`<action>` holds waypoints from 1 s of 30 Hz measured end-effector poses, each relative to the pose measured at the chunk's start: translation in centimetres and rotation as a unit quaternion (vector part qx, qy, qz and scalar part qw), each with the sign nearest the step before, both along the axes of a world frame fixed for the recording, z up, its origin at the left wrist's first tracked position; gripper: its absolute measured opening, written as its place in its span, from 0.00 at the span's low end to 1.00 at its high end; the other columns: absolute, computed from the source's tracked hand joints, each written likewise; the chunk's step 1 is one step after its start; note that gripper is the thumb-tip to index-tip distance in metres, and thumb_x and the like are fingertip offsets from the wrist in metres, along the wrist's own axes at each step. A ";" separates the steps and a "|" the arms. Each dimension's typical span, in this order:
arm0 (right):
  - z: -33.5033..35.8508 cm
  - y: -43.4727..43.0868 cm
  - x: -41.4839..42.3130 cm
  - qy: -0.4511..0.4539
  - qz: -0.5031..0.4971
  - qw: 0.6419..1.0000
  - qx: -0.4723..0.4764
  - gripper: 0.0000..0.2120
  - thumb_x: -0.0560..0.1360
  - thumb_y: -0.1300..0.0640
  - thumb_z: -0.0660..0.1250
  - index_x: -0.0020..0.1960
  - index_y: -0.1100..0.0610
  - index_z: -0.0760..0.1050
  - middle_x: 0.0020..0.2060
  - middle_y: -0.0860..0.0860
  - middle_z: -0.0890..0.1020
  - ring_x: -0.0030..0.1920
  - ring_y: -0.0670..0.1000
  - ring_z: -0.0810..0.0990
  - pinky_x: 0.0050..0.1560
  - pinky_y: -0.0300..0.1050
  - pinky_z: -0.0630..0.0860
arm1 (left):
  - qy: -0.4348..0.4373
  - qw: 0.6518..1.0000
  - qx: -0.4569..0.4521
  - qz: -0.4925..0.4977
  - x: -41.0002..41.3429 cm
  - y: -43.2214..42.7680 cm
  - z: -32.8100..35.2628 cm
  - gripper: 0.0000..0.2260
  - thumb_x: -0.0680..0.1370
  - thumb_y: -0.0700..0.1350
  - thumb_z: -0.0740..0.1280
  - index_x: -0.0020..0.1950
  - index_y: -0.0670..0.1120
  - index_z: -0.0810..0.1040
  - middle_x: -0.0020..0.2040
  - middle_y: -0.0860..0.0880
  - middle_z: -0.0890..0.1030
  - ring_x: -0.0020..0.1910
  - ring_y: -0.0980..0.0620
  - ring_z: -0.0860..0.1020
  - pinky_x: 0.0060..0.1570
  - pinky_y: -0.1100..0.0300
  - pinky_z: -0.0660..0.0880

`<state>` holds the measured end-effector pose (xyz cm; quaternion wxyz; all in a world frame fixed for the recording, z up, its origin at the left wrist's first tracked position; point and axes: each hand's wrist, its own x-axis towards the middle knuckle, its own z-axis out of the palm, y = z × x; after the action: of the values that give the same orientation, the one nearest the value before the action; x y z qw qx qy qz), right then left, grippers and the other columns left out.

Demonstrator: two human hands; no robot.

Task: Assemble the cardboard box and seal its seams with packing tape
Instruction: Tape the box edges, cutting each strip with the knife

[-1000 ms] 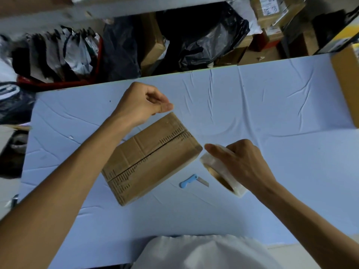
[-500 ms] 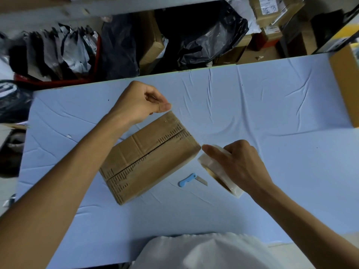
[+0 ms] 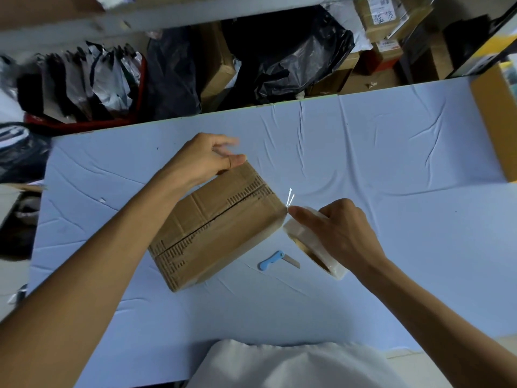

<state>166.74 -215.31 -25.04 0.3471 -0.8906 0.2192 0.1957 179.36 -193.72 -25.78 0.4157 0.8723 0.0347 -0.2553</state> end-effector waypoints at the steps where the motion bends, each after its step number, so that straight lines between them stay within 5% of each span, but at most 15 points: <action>1: 0.1 0.0 0.0 -0.002 0.003 1.000 -0.003 0.31 0.68 0.33 0.67 0.27 0.54 0.54 0.22 0.48 0.59 0.25 0.51 0.57 0.28 0.43 0.56 | -0.001 1.000 0.022 0.000 -0.1 0.1 0.1 0.32 0.71 0.52 0.73 0.73 0.48 0.68 0.66 0.48 0.74 0.63 0.51 0.74 0.65 0.52 0.72; 3: 0.1 -0.1 -0.1 -0.002 0.006 1.000 -0.005 0.32 0.68 0.33 0.68 0.26 0.54 0.53 0.21 0.48 0.57 0.25 0.51 0.56 0.28 0.43 0.55 | -0.060 0.996 0.069 0.011 -0.6 0.2 0.5 0.34 0.69 0.53 0.75 0.71 0.48 0.66 0.68 0.48 0.70 0.62 0.49 0.73 0.60 0.54 0.72; 6: 0.1 -0.1 -0.2 -0.001 0.008 1.000 0.004 0.33 0.68 0.33 0.68 0.26 0.54 0.53 0.22 0.48 0.57 0.25 0.51 0.55 0.28 0.44 0.54 | -0.209 0.974 0.080 -0.017 -1.9 -0.4 1.3 0.17 0.67 0.51 0.77 0.51 0.47 0.77 0.50 0.51 0.80 0.45 0.54 0.78 0.44 0.58 0.76; 8: 0.0 -0.1 -0.2 -0.002 0.006 1.000 0.002 0.33 0.68 0.33 0.67 0.26 0.54 0.53 0.22 0.48 0.57 0.25 0.51 0.55 0.28 0.43 0.55 | -0.220 0.972 0.064 -0.053 -2.6 -1.1 1.6 0.07 0.71 0.47 0.75 0.43 0.47 0.80 0.40 0.54 0.82 0.39 0.60 0.80 0.44 0.61 0.79; 14: -0.2 -0.3 -0.4 -0.005 0.001 1.000 -0.003 0.33 0.68 0.33 0.68 0.26 0.54 0.53 0.22 0.48 0.57 0.25 0.51 0.55 0.28 0.43 0.55 | -0.185 0.979 0.035 -0.076 -2.8 -1.3 1.0 0.03 0.75 0.45 0.70 0.47 0.47 0.82 0.43 0.55 0.83 0.44 0.62 0.80 0.44 0.74 0.73; 24: -0.2 -0.2 -0.5 -0.001 -0.005 1.000 0.006 0.32 0.68 0.33 0.68 0.26 0.54 0.54 0.22 0.49 0.58 0.25 0.51 0.56 0.29 0.43 0.55 | -0.125 0.974 0.000 -0.188 -2.0 -0.8 0.8 0.10 0.80 0.42 0.64 0.53 0.56 0.80 0.51 0.61 0.79 0.51 0.67 0.76 0.48 0.70 0.72; 30: -0.1 -0.2 -0.3 0.001 -0.005 1.000 0.016 0.32 0.68 0.34 0.68 0.26 0.55 0.55 0.22 0.48 0.58 0.24 0.51 0.56 0.28 0.43 0.54 | -0.121 0.974 -0.011 -0.193 -2.1 -1.0 0.7 0.15 0.80 0.36 0.62 0.56 0.55 0.78 0.46 0.59 0.83 0.52 0.67 0.77 0.49 0.79 0.68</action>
<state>166.48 -215.50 -25.18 0.3623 -0.8835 0.2209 0.1983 177.27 -194.72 -25.11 0.3689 0.8825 -0.1873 -0.2238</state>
